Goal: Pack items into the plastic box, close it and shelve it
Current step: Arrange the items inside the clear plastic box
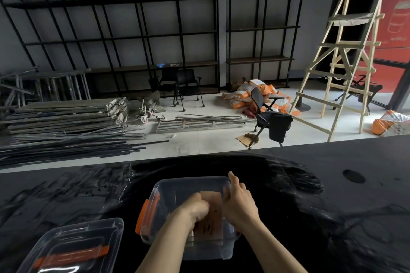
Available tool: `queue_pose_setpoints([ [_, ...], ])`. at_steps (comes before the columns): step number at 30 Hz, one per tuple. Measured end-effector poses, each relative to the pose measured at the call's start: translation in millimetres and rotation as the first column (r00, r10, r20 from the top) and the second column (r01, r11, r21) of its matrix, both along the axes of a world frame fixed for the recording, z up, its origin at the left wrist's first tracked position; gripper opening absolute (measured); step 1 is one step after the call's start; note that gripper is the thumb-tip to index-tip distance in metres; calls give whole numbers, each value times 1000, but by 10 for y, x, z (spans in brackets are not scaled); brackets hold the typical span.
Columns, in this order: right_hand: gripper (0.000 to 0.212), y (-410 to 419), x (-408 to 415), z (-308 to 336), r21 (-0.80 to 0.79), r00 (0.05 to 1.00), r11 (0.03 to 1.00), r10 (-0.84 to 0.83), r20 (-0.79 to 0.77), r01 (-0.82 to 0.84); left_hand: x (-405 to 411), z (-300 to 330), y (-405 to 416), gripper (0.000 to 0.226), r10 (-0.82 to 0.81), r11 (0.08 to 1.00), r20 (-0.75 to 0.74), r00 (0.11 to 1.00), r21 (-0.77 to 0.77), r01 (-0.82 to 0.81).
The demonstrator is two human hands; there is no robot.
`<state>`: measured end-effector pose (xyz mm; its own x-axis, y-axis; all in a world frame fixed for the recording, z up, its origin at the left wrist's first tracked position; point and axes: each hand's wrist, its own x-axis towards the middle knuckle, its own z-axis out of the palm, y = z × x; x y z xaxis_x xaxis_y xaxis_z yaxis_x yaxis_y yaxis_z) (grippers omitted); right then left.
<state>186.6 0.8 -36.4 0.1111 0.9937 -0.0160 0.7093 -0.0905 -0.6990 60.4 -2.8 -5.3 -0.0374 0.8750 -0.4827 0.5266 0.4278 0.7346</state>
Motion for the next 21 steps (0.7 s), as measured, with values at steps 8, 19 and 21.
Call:
queue_pose_setpoints([
  [8, 61, 35, 12, -5, -8, 999, 1000, 4, -35, -5, 208, -129, 170, 33, -300, 954, -245, 922, -71, 291],
  [19, 55, 94, 10, -54, 46, 1000, 999, -7, -9, 7, 109, -404, 353, 20, -333, 943, -422, 843, -144, 300],
  [21, 56, 95, 5, -52, 45, 1000, 999, -6, -8, 6, 127, -385, 368, 26, -385, 923, -445, 808, -164, 348],
])
